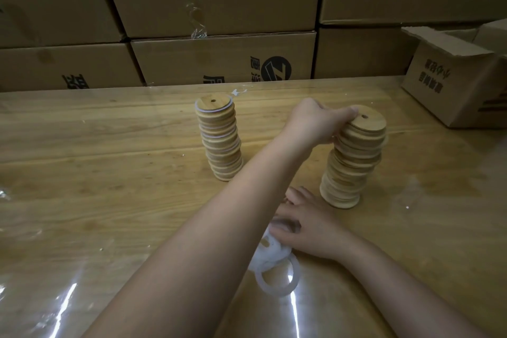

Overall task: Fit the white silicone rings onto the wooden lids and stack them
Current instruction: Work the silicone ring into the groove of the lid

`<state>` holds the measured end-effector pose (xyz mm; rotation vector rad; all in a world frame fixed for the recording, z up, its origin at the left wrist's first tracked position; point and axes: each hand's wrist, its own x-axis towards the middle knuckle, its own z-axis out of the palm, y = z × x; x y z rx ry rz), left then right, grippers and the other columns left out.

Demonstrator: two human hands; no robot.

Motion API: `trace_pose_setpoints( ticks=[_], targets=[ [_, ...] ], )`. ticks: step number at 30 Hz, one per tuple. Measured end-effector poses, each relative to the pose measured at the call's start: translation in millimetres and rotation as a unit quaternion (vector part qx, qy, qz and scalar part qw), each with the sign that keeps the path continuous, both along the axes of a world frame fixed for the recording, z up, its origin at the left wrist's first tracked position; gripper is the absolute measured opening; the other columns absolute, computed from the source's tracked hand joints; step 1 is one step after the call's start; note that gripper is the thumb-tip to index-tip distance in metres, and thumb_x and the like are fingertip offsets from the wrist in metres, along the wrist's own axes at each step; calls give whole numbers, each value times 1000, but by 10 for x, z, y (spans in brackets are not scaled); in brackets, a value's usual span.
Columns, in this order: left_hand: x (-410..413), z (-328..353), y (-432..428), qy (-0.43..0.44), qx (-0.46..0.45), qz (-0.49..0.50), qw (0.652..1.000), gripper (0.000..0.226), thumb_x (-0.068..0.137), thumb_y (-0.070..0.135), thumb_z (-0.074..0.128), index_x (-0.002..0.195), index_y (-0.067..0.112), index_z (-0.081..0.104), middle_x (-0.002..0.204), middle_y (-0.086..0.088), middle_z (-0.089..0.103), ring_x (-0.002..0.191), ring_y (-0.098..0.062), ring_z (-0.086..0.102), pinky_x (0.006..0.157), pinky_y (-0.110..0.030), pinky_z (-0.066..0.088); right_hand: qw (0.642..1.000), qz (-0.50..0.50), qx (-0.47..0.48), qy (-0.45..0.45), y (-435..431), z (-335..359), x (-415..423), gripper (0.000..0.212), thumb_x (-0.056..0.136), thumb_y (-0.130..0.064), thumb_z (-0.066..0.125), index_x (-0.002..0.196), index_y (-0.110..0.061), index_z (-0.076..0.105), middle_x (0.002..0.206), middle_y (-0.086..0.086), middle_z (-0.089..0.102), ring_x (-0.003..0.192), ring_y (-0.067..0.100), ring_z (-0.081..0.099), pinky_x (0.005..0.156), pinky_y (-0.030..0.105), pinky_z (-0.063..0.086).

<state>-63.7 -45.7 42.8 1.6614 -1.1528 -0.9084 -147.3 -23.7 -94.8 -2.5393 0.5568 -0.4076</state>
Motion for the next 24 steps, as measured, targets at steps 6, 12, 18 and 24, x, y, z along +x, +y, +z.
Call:
trace_pose_setpoints(
  ticks=[6, 12, 18, 24],
  targets=[
    [301, -12, 229, 135, -76, 18, 988, 23, 85, 30, 68, 85, 8, 64, 71, 3, 62, 64, -6, 59, 64, -18, 54, 999, -10, 35, -41, 4, 1, -5, 15, 78, -39, 66, 92, -33, 64, 104, -22, 48, 104, 1, 41, 90, 24, 36],
    [725, -422, 658, 158, -119, 94, 976, 16, 88, 30, 64, 87, 14, 66, 67, 8, 63, 58, -3, 59, 51, -14, 45, 991, -42, 79, -97, 16, 14, -5, 5, 81, -22, 70, 81, -20, 65, 106, -7, 53, 98, 9, 50, 87, 27, 42],
    [887, -947, 978, 215, -142, 191, 947, 10, 92, 18, 58, 97, 10, 56, 78, -4, 65, 59, -11, 67, 46, -16, 48, 963, -98, 152, -200, 15, 47, -18, 13, 85, -11, 65, 77, -20, 61, 85, -10, 61, 71, 7, 49, 67, 15, 37],
    [849, -1184, 995, 157, -170, 200, 952, 13, 90, 7, 59, 95, 17, 53, 88, -11, 66, 64, -15, 66, 47, -19, 48, 940, -111, 247, -210, 25, 28, -24, 17, 80, -14, 70, 86, -28, 62, 67, -7, 53, 58, 7, 42, 59, 14, 39]
  ],
)
